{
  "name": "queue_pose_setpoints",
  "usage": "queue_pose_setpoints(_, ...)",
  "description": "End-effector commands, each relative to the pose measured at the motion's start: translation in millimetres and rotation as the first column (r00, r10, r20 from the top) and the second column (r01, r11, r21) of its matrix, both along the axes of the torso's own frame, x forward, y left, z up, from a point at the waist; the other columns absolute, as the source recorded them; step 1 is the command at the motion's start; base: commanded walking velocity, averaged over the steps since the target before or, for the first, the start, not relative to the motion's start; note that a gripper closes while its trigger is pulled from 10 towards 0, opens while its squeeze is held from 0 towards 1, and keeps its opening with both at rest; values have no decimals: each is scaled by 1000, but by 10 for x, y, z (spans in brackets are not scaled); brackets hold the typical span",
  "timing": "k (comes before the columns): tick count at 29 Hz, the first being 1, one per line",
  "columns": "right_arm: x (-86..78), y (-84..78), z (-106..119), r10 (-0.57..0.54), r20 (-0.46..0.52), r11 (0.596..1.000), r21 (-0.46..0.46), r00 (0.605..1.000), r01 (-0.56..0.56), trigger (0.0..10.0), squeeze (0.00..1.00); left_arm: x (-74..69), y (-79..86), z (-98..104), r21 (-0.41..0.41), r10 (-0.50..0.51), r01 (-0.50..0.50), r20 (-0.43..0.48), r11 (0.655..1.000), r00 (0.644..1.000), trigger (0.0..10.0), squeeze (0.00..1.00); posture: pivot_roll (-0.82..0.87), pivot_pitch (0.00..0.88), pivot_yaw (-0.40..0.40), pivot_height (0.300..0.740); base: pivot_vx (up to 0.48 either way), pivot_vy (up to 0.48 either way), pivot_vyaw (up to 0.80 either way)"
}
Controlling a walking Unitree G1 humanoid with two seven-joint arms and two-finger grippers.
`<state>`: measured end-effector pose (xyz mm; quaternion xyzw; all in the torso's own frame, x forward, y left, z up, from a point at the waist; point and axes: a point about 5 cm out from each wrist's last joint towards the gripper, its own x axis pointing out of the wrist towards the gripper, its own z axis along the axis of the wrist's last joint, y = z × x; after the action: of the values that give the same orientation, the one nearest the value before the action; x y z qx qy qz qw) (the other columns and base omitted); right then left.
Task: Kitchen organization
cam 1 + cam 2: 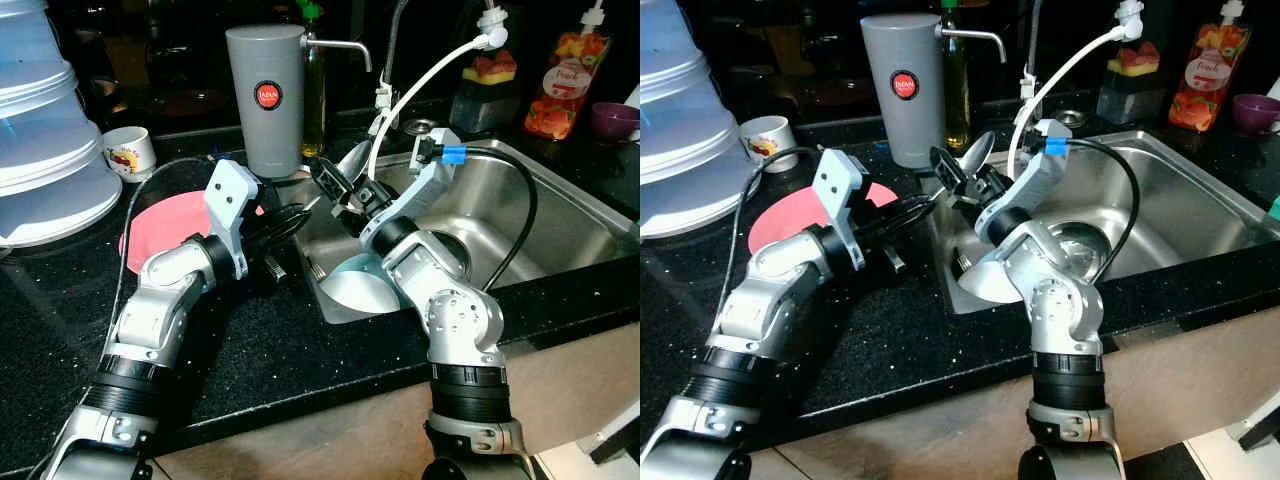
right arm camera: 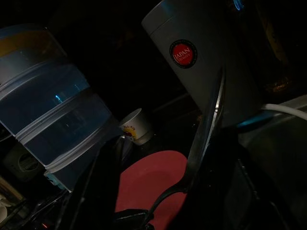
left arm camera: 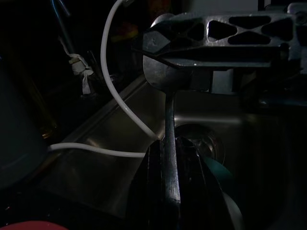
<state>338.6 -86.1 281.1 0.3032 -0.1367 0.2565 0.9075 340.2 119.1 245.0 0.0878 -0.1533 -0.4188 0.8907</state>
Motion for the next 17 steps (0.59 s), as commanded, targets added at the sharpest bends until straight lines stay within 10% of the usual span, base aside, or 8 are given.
queue_pose_setpoints(1,0,49,-29,17,-15,1000,17,1000,-17,0,0,-28,-20,3,17,-8,8,8,1000,1000,0,0,48,43,86,740,0,0,0)
queue_pose_setpoints(17,20,15,-22,4,-19,1000,24,1000,-4,0,0,-30,-30,-29,38,-20,21,-8,999,1000,0,0,47,45,83,740,0,0,0)
